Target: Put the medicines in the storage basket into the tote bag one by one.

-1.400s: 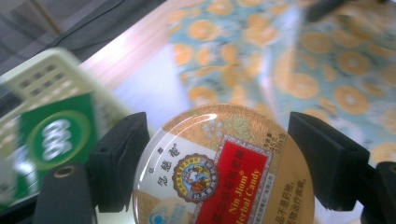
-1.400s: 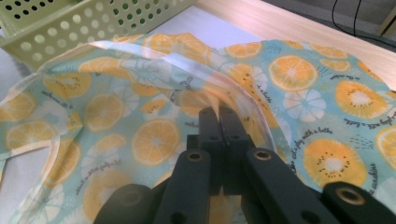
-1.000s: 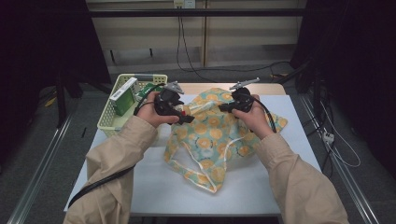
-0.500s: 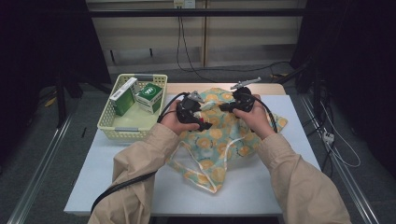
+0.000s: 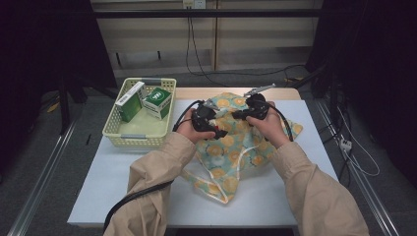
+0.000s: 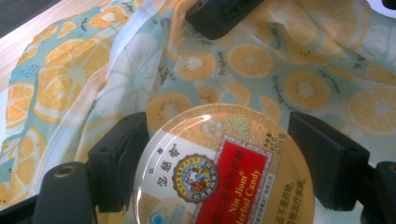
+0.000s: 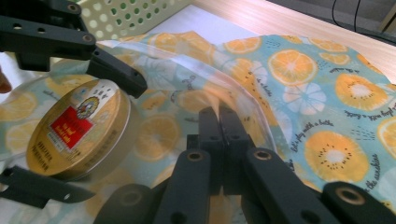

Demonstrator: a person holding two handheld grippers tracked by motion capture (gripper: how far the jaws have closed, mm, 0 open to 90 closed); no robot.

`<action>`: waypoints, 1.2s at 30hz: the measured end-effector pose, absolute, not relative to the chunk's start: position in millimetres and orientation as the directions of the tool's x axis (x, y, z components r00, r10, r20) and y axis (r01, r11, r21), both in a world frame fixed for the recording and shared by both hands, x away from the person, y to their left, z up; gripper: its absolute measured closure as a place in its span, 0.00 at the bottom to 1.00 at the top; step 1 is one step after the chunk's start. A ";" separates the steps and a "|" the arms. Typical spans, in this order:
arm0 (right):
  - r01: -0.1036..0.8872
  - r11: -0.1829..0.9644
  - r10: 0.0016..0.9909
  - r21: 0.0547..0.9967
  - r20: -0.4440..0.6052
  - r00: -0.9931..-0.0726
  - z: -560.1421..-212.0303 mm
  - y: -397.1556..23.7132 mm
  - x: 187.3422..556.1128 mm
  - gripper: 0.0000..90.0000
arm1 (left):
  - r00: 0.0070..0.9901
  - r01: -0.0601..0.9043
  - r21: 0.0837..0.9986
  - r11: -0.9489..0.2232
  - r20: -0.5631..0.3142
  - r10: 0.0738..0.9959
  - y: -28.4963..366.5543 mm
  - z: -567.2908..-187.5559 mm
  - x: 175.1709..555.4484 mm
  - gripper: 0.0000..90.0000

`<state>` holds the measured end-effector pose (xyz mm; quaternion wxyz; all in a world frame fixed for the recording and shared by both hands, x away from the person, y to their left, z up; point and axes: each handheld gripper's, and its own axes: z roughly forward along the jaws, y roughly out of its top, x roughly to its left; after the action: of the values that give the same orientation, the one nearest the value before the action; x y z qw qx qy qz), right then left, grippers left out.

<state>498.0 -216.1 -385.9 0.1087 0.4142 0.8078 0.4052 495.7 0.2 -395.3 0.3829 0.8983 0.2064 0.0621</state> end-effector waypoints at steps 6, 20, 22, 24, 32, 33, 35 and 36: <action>0.597 0.317 0.767 0.737 0.171 -0.618 -395.1 -218.9 504.9 1.00 | 0.905 0.335 0.708 -0.622 -0.058 0.421 -10.2 -405.6 500.4 0.25; 0.602 0.296 0.766 0.741 0.192 -0.614 -398.9 -221.1 508.0 1.00 | 0.865 0.355 0.709 -0.610 -0.001 0.503 -35.4 -433.2 536.5 0.25; 0.601 0.299 0.767 0.741 0.188 -0.613 -397.9 -220.1 507.6 1.00 | 0.849 0.358 0.704 -0.613 0.029 0.528 -36.5 -432.6 542.7 0.24; 0.597 0.302 0.771 0.743 0.178 -0.612 -396.6 -220.1 507.3 1.00 | 0.862 0.355 0.714 -0.603 -0.001 0.507 -36.1 -433.1 546.9 0.23; 0.602 0.304 0.778 0.739 0.172 -0.604 -396.5 -223.9 503.6 1.00 | 0.869 0.367 0.715 -0.595 -0.036 0.493 -19.0 -424.1 533.2 0.16; 0.600 0.309 0.777 0.738 0.168 -0.607 -395.9 -223.1 502.3 1.00 | 0.872 0.369 0.712 -0.598 -0.042 0.488 -15.3 -422.5 530.3 0.15; 0.594 0.313 0.776 0.741 0.161 -0.610 -395.4 -222.4 500.3 1.00 | 0.877 0.377 0.703 -0.604 -0.061 0.476 -8.6 -420.6 524.3 0.14; 0.596 0.312 0.777 0.739 0.162 -0.608 -395.4 -222.3 499.1 1.00 | 0.875 0.372 0.698 -0.612 -0.042 0.483 -5.9 -419.0 520.0 0.13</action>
<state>499.1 -222.3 -395.4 0.1127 0.4282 0.8021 0.4008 520.0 -5.9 -419.0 0.3699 0.8947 0.2388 0.0750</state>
